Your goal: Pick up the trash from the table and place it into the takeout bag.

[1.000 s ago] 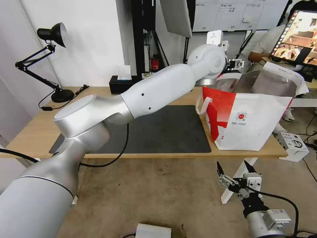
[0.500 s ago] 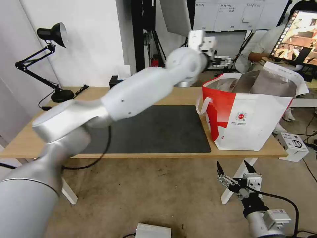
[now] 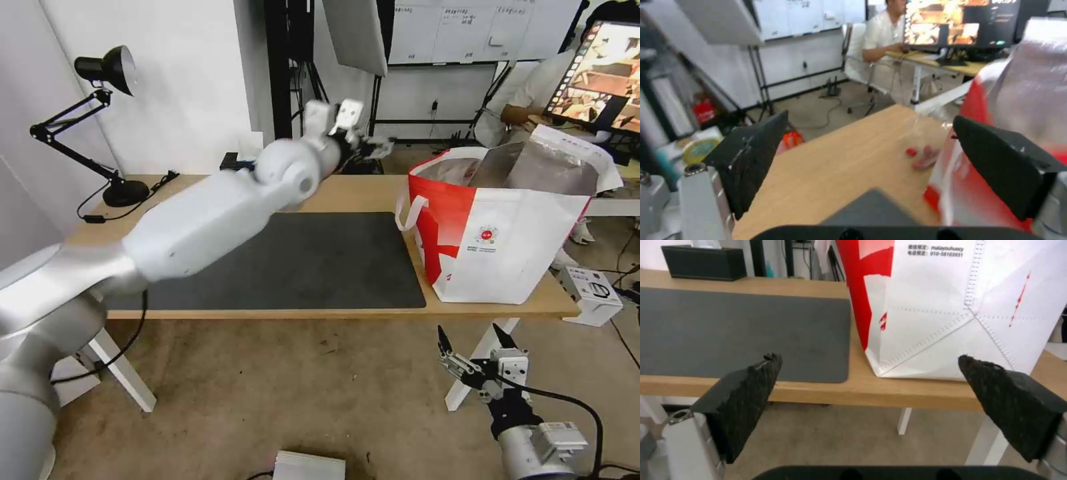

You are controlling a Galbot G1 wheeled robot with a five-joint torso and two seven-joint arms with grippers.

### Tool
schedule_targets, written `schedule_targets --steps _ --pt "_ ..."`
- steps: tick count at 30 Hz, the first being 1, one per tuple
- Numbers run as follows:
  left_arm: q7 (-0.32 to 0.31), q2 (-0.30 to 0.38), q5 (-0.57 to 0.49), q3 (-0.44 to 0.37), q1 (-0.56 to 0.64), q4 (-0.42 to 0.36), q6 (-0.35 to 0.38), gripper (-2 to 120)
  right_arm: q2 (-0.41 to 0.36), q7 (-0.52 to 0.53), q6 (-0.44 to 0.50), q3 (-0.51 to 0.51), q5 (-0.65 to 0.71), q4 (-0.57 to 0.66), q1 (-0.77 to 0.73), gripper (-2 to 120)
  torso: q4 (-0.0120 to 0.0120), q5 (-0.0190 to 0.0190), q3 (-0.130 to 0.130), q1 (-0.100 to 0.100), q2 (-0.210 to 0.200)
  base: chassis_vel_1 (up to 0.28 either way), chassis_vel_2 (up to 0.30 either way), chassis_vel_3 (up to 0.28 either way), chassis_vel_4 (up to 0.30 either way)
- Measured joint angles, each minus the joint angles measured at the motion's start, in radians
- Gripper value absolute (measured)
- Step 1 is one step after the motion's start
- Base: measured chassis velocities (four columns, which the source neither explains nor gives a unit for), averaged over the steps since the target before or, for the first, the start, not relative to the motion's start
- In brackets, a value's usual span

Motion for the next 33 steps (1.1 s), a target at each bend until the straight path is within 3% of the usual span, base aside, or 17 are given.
schedule_targets --steps 1,2,4,6,10,11,14,15,17,18,20,22,23,24,26,33 --pt "0.010 0.045 0.008 -0.024 0.041 -0.029 -0.006 100 0.000 0.000 0.000 0.000 0.000 0.000 0.000 100 0.0000 -0.0001 0.000 0.000 0.000 0.000 0.000 0.000 0.000" --pt "0.010 0.045 0.008 -0.024 0.041 -0.029 -0.006 100 0.000 0.000 0.000 0.000 0.000 0.000 0.000 100 0.0000 -0.0001 0.000 0.000 0.000 0.000 0.000 0.000 0.000" --pt "0.018 0.125 0.024 -0.100 0.139 -0.082 -0.007 100 0.000 0.000 0.000 0.000 0.000 0.000 0.000 100 0.0005 -0.0004 0.000 0.000 0.000 0.000 0.000 0.000 0.000" --pt "0.022 0.149 0.034 -0.130 0.176 -0.098 -0.007 100 0.000 0.000 0.000 0.000 0.000 0.000 0.000 100 0.0004 -0.0003 0.000 0.000 0.000 0.000 0.000 0.000 0.000" --pt "0.035 0.266 0.055 -0.334 0.416 -0.186 -0.015 100 0.000 0.000 0.000 0.000 0.000 0.000 0.000 100 0.0004 0.0002 0.000 0.000 0.000 0.000 0.000 0.000 0.000" --pt "0.035 0.266 0.055 -0.334 0.416 -0.186 -0.015 100 0.000 0.000 0.000 0.000 0.000 0.000 0.000 100 0.0004 0.0002 0.000 0.000 0.000 0.000 0.000 0.000 0.000" --pt "0.038 0.309 0.099 -0.501 0.608 -0.253 -0.018 100 0.000 0.000 0.000 0.000 0.000 0.000 0.000 100 0.0002 0.0006 0.000 0.000 0.000 0.000 0.000 0.000 0.000" --pt "0.038 0.309 0.099 -0.501 0.608 -0.253 -0.018 100 0.000 0.000 0.000 0.000 0.000 0.000 0.000 100 0.0002 0.0006 0.000 0.000 0.000 0.000 0.000 0.000 0.000" --pt "0.039 0.318 0.120 -0.620 0.736 -0.305 -0.017 100 0.000 0.000 0.000 0.000 0.000 0.000 0.000 100 0.0004 -0.0008 0.000 0.000 0.000 0.000 0.000 0.000 0.000" --pt "0.039 0.321 0.134 -0.663 0.779 -0.326 -0.019 100 0.000 0.000 0.000 0.000 0.000 0.000 0.000 100 0.0002 0.0007 0.000 0.000 0.000 0.000 0.000 0.000 0.000" --pt "0.039 0.321 0.144 -0.689 0.808 -0.341 -0.020 100 0.000 0.000 0.000 0.000 0.000 0.000 0.000 100 0.0004 0.0008 0.000 0.000 0.000 0.000 0.000 0.000 0.000" --pt "0.039 0.316 0.186 -0.789 0.919 -0.396 -0.027 100 0.000 0.000 0.000 0.000 0.000 0.000 0.000 100 -0.0001 0.0001 0.000 0.000 0.000 0.000 0.000 0.000 0.000" --pt "0.039 0.316 0.186 -0.789 0.919 -0.396 -0.027 100 0.000 0.000 0.000 0.000 0.000 0.000 0.000 100 -0.0001 0.0001 0.000 0.000 0.000 0.000 0.000 0.000 0.000" --pt "0.039 0.310 0.203 -0.840 0.980 -0.425 -0.030 100 0.000 0.000 0.000 0.000 0.000 0.000 0.000 100 -0.0001 0.0008 0.000 0.000 0.000 0.000 0.000 0.000 0.000" --pt "0.045 0.285 0.254 -0.932 1.090 -0.476 -0.030 100 0.000 0.000 0.000 0.000 0.000 0.000 0.000 100 0.0003 -0.0007 0.000 0.000 0.000 0.000 0.000 0.000 0.000" --pt "0.067 0.187 0.353 -1.092 1.281 -0.571 -0.028 100 0.000 0.000 0.000 0.000 0.000 0.000 0.000 100 0.0000 0.0007 0.000 0.000 0.000 0.000 0.000 0.000 0.000"
